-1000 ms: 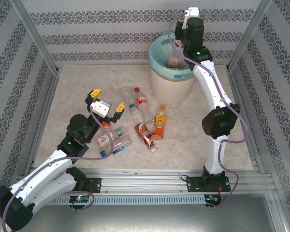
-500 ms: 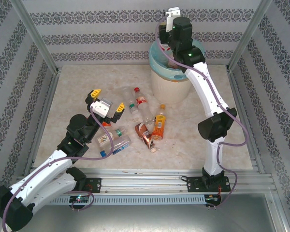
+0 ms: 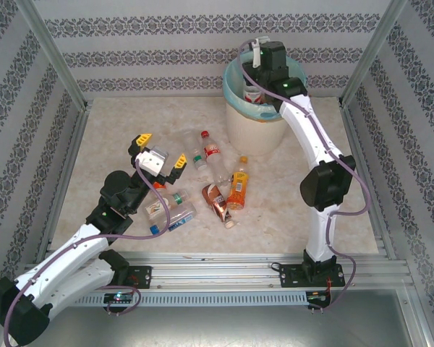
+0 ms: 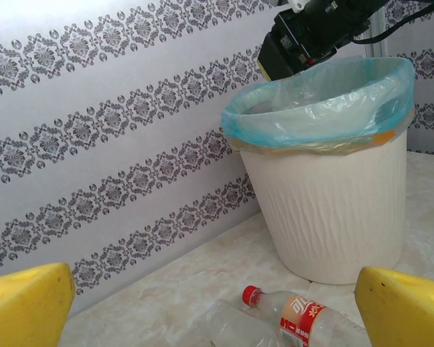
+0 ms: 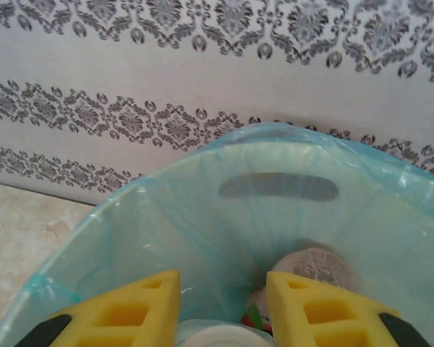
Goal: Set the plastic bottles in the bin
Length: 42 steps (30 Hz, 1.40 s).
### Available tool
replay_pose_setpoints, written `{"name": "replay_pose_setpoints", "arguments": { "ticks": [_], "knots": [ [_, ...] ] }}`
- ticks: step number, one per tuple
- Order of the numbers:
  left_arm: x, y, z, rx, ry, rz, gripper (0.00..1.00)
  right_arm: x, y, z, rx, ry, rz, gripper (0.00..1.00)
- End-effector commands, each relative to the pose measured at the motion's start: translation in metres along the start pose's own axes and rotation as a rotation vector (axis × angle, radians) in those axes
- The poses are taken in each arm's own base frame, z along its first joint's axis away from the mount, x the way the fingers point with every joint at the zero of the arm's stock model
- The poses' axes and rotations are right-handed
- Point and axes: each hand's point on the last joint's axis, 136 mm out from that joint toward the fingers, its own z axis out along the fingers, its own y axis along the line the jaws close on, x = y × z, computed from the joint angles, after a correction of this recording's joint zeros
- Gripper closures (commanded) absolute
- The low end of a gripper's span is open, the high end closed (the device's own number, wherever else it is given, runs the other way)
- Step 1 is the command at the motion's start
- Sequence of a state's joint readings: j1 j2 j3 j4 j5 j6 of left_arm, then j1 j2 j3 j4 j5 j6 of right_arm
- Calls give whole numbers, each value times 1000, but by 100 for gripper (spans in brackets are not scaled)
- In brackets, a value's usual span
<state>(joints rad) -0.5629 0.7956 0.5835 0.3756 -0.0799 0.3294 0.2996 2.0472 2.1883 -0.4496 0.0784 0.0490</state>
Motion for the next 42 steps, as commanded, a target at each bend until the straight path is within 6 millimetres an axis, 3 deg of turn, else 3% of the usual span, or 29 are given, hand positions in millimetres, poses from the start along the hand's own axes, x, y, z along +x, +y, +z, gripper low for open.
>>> {"name": "replay_pose_setpoints", "arguments": {
  "ticks": [1,7,12,17,23,31,36,42],
  "knots": [
    [-9,-2,0,9,-40,-12,0,25,-6,18,-20,57,50,98],
    [-8,-2,0,7,-36,-2,0,69,-10,45,-42,151,66,93],
    [-7,-3,0,9,-32,3,0,89,-8,57,-49,192,49,88],
    [-6,-3,1,8,-29,8,0,94,-9,56,-44,204,57,83],
    [-7,-5,2,24,-30,-1,0,75,-6,44,-57,164,59,72],
    [-6,-5,1,20,-28,4,0,44,3,22,-80,104,67,37],
    [-5,-5,2,19,-25,6,0,12,18,-7,-123,33,71,33],
    [-9,1,1,-3,-23,26,0,-35,29,-58,-193,-76,104,28]
  ]
}}
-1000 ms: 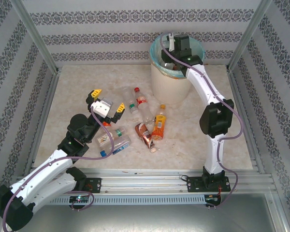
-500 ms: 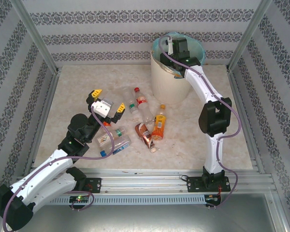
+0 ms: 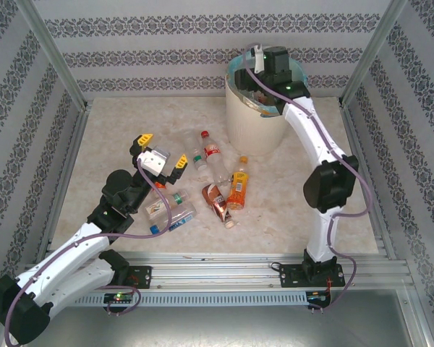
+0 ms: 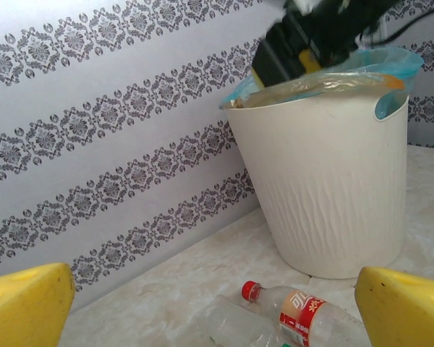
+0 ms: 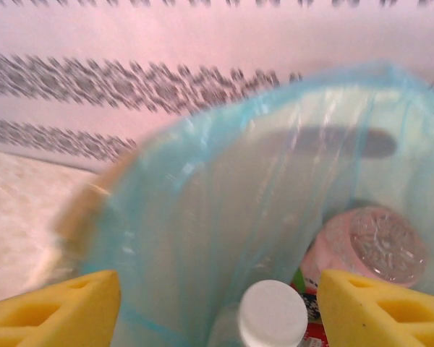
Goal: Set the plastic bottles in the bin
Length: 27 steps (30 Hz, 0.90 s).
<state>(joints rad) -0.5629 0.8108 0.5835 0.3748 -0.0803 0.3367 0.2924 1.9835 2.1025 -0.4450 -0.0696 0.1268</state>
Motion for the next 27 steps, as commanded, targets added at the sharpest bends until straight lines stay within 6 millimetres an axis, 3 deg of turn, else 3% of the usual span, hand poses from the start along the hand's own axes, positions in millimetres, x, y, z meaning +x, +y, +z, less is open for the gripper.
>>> {"name": "replay_pose_setpoints", "arguments": {
  "ticks": [1,7,10,16,20,24,27],
  "knots": [
    [-16,5,-3,-19,-34,20,0,-48,21,-54,-60,-123,14,27],
    [-23,14,3,0,135,9,0,-71,34,-126,-84,-207,11,27],
    [-12,7,6,64,306,-34,0,-62,45,-161,-99,-240,-3,27],
    [33,-25,-9,196,644,-198,3,-3,53,-201,-93,-217,14,27],
    [58,-54,-13,260,823,-380,10,45,44,-216,-61,-184,86,29],
    [75,-80,0,279,901,-568,12,78,29,-222,-16,-174,128,30],
    [84,-101,18,290,952,-655,15,91,21,-227,10,-161,143,30]
  ]
}}
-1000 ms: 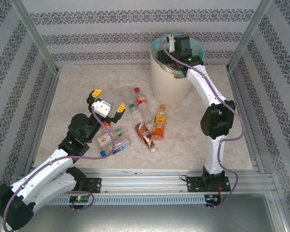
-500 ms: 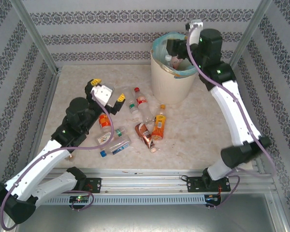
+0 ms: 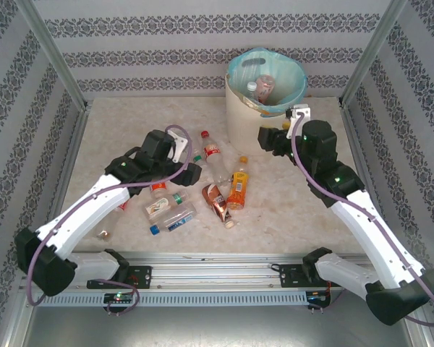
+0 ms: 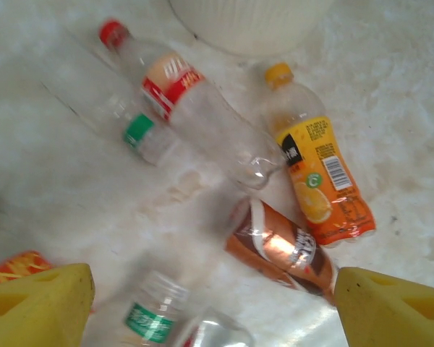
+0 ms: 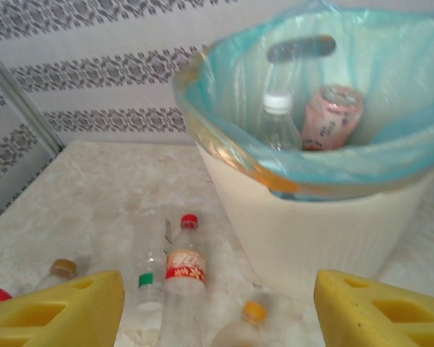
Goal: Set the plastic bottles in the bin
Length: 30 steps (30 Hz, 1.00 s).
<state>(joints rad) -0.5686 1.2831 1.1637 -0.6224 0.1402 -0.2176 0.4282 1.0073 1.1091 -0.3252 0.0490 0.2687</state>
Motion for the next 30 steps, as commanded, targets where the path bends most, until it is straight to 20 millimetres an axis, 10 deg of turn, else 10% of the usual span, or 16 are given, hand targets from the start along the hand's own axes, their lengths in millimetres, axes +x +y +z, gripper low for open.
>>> {"name": "replay_pose_setpoints", "arguments": {
  "ticks": [1,15,30],
  "knots": [
    [1,-29,18,81,76,-157,16,-8,-9,-12,40,-63,46,30],
    [28,-110,132,-67,404,149,15,-18,-54,-73,195,-215,-45,26],
    [70,-121,174,-39,546,180,16,-12,-72,-97,276,-255,-51,24]
  ]
}}
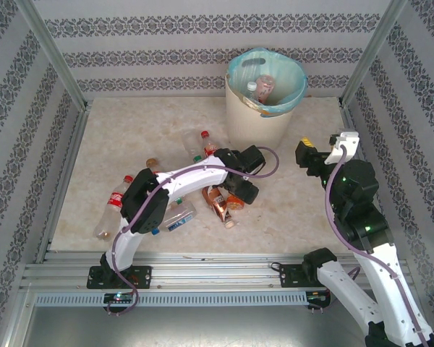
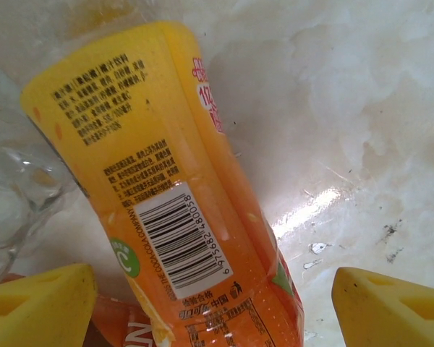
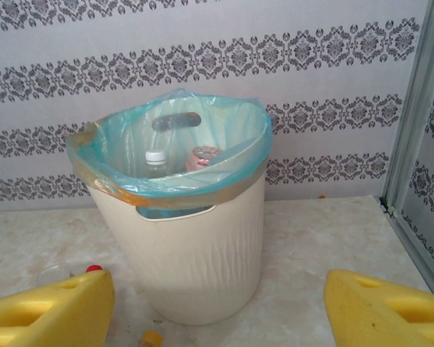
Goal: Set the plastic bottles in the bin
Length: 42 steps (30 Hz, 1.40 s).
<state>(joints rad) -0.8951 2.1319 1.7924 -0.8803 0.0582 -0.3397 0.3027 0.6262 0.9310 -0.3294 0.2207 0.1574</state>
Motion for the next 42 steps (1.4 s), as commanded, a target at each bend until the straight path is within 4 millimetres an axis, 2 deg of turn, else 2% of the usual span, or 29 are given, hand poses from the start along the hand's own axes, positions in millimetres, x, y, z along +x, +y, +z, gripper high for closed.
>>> {"name": "replay_pose_setpoints", "arguments": {
  "ticks": [1,6,15,19,21,25,29,32,36,38,42],
  "knots": [
    [13,-8,8,25,66,33,17,2,-6,1,31,-1,8,24],
    [17,-16,18,56,75,38,20,3,-5,3,29,3,20,23],
    [21,-15,38,38,103,53,20,6,-5,4,25,18,38,23],
    [21,-15,40,39,107,58,20,4,-5,2,26,15,41,23],
    [19,-17,38,44,97,63,24,3,-6,1,29,12,41,23],
    [12,-19,27,56,67,82,38,-1,-6,0,31,6,45,24],
    [2,-21,-2,71,-3,92,41,-8,-6,-3,29,-12,49,24],
    [-9,-24,-40,107,-130,116,41,-15,-3,-2,22,-22,58,24],
    [-23,-29,-107,176,-393,199,41,-23,8,3,-31,-30,89,24],
    [-23,-28,-135,194,-516,247,45,-26,22,6,-108,-28,104,25],
    [-15,-28,-184,218,-719,355,50,-34,72,7,-387,-9,118,25]
  ]
}}
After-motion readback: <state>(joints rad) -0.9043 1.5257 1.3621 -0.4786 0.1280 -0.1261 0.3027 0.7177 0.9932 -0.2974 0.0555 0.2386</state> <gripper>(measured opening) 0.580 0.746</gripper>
